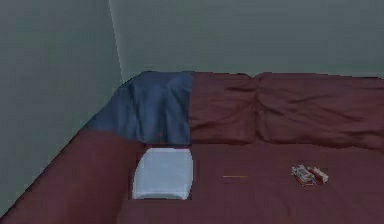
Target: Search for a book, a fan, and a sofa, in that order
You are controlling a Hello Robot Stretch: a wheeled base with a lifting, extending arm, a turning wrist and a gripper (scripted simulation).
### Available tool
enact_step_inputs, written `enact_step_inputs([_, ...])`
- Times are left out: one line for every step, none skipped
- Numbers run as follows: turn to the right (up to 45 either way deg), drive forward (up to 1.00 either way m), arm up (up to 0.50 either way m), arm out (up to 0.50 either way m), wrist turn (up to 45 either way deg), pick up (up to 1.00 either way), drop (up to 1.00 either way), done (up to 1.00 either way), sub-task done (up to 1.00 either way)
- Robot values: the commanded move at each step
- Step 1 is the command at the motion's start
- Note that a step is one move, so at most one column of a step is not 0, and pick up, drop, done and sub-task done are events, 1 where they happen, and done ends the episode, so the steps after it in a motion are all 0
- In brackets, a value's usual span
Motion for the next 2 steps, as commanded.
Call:
enact_step_inputs([21.0, 0.0, 0.0, 0.0, 0.0, 0.0, 0.0, 0.0, 0.0])
enact_step_inputs([0.0, 0.0, 0.0, 0.0, 0.0, 0.0, 0.0, 1.0, 0.0])
